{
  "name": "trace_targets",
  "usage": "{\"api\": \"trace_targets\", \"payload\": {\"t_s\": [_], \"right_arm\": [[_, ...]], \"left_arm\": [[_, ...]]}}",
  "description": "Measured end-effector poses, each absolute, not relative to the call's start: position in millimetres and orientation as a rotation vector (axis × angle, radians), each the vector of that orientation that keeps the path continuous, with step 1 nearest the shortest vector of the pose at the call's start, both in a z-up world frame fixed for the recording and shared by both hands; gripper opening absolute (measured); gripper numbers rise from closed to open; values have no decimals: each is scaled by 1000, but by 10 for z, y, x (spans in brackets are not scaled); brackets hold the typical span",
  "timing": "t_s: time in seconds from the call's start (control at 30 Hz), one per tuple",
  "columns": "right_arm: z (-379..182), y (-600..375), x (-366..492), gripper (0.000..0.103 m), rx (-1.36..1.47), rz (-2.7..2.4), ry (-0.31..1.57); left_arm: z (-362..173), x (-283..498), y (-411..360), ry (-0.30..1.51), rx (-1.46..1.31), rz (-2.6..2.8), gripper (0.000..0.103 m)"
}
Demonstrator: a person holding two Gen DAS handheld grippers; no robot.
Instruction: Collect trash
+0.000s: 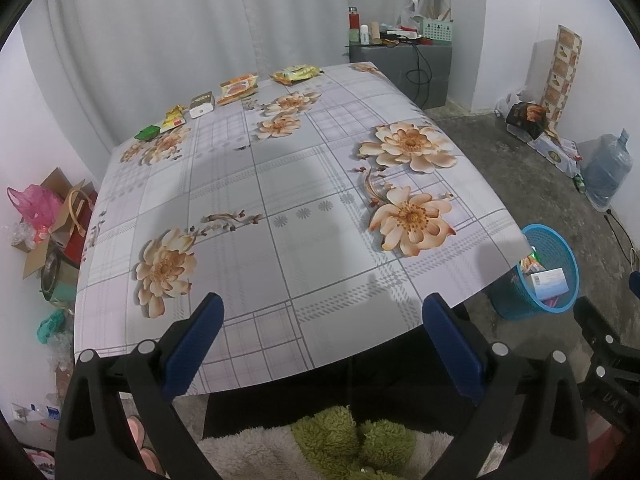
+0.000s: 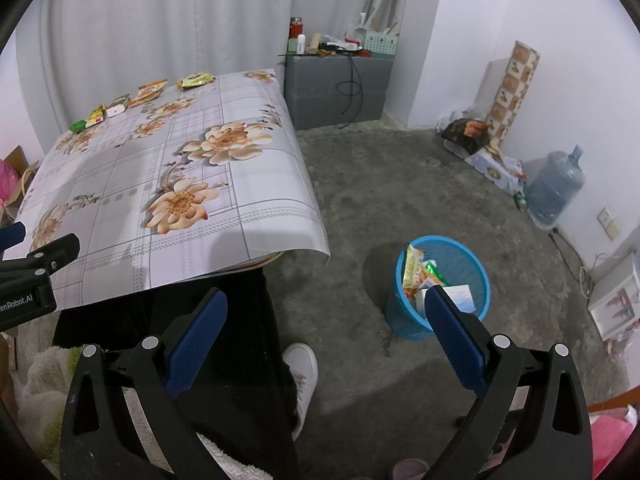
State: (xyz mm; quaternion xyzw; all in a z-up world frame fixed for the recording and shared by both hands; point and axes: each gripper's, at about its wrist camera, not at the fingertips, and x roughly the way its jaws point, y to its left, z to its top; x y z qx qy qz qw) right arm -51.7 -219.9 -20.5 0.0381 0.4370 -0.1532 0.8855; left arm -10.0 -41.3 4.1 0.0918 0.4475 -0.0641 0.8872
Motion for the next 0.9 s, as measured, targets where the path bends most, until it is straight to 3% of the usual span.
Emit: {"api": "trace_targets", "payload": {"t_s": [0.9], "right_arm": [[-218, -2140, -456, 95, 83, -312, 908]], "left_arm": [[44, -107, -413, 932, 196, -132, 97]]}}
